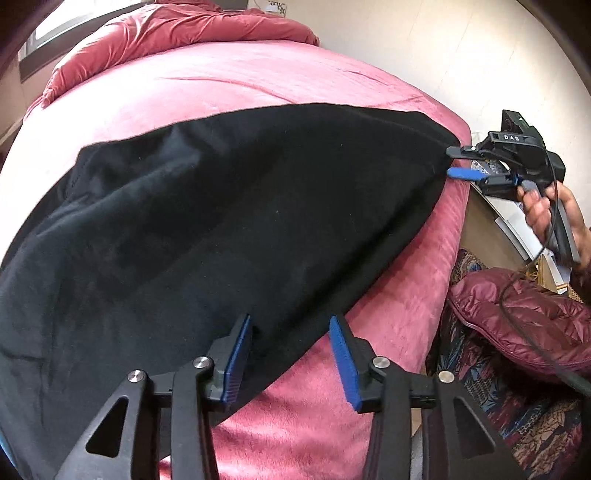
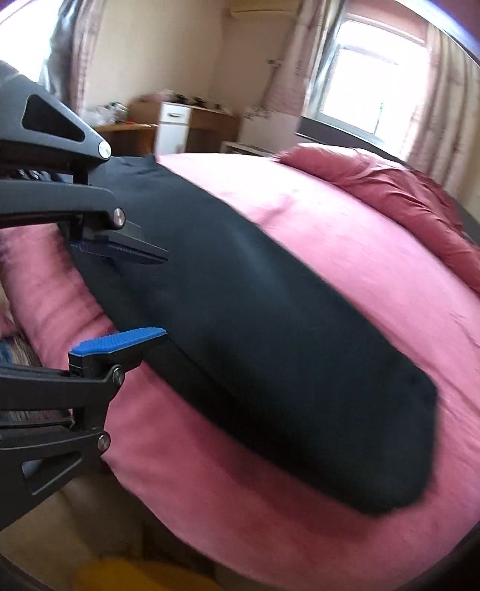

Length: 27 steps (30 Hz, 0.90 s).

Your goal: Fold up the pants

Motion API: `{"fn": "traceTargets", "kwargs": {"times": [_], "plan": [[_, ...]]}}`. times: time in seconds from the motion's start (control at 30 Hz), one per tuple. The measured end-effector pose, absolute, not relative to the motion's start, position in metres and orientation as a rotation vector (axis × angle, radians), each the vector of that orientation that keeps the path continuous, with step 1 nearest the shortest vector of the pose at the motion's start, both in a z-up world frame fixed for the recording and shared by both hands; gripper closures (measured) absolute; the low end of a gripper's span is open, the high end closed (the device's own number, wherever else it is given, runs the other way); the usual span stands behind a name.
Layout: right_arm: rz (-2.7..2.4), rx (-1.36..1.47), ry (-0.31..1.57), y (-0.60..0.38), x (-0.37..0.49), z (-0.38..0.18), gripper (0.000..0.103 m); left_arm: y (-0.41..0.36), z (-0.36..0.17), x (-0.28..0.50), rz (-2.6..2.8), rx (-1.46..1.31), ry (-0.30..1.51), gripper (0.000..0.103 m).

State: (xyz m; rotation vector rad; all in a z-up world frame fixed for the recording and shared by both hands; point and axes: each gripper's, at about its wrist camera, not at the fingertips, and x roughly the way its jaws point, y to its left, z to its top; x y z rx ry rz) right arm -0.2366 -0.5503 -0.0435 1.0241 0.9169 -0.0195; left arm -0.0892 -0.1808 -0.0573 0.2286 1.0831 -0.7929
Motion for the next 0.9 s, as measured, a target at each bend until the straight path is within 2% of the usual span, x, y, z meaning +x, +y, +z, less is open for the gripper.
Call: {"fn": "traceTargets", "kwargs": {"times": [0.2, 0.3, 0.33, 0.37, 0.4, 0.47, 0.73, 0.9], "plan": [[0.004, 1.064, 0.982, -0.523, -0.213, -0.069, 0.066, -0.174, -0.062, -0.082, -0.818, 0.173, 1.088, 0.061], [-0.007, 1.060, 0.977, -0.517, -0.204, -0.070, 0.068, -0.165, -0.061, -0.075, -0.818, 0.149, 1.093, 0.077], [-0.007, 1.056, 0.977, -0.511, -0.209, -0.071, 0.073, -0.163, -0.061, -0.073, -0.821, 0.138, 1.097, 0.082], [-0.013, 1.034, 0.984, -0.506, -0.204, -0.071, 0.081, -0.161, -0.061, -0.071, -0.820, 0.134, 1.098, 0.094], [-0.020, 1.018, 0.988, -0.501, -0.198, -0.071, 0.085, -0.160, -0.061, -0.069, -0.810, 0.139, 1.098, 0.099], [-0.022, 0.987, 0.994, -0.497, -0.193, -0.067, 0.091, -0.156, -0.060, -0.067, -0.811, 0.130, 1.100, 0.102], [0.015, 0.864, 0.951, -0.493, -0.209, -0.026, 0.095, -0.125, -0.035, -0.076, -0.872, 0.002, 1.077, 0.103], [-0.024, 0.865, 1.056, -0.486, -0.211, -0.058, 0.095, -0.117, -0.047, -0.075, -0.835, 0.020, 1.133, 0.103]]}}
